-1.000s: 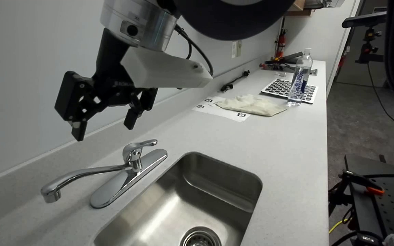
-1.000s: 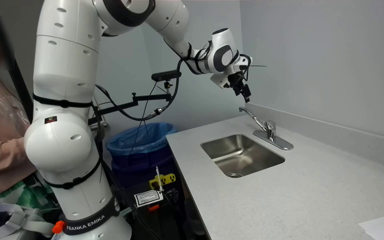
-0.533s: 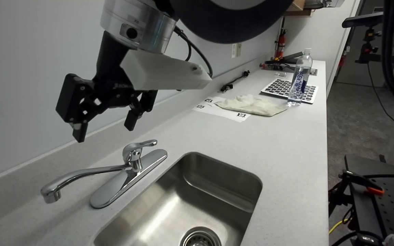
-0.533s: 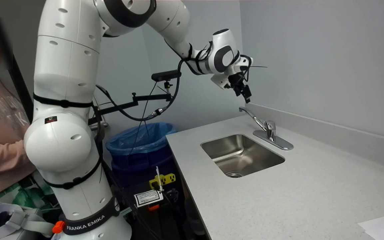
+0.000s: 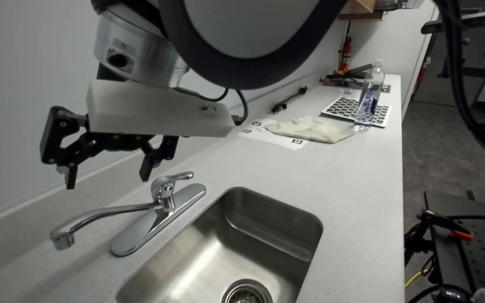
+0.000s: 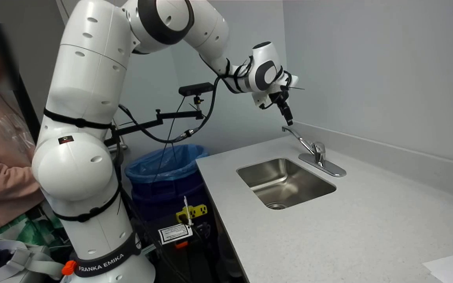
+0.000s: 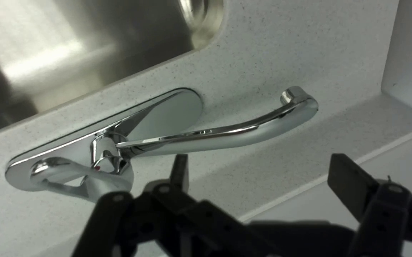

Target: Turn the tap nozzle from the left to the middle

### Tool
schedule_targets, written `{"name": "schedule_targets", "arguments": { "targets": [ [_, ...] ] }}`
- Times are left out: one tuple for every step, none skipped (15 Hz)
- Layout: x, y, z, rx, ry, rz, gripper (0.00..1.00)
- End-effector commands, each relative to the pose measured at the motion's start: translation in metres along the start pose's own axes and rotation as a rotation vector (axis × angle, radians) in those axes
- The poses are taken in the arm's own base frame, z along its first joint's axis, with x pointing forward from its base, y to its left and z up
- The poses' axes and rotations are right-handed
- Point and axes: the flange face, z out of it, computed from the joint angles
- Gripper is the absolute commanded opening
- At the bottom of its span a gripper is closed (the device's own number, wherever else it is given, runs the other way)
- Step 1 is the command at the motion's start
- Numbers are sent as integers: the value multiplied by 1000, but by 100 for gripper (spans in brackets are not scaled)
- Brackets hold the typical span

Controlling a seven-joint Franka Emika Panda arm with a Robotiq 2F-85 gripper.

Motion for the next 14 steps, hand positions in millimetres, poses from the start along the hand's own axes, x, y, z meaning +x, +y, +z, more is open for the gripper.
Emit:
{"name": "schedule_targets", "arguments": {
  "targets": [
    [5,-17,20,1,23,128,100],
    [5,-20,24,1,24,150,100],
    [5,-21,29,0,26,170,100],
    [4,-22,35,1,29,184,100],
    [5,-22,39,1,28,196,100],
    [5,-24,44,-3,30,202,100],
    [6,-24,48,-5,32,208,100],
    [7,-23,52,-7,34,213,100],
    [8,-22,55,-10,37,216,100],
    [10,-20,59,-12,37,217,100],
    [12,-18,62,-17,45,213,100],
    [15,-15,65,-21,45,218,100],
    [17,-13,67,-24,47,224,100],
    [18,-11,69,-26,46,227,100]
  ]
}}
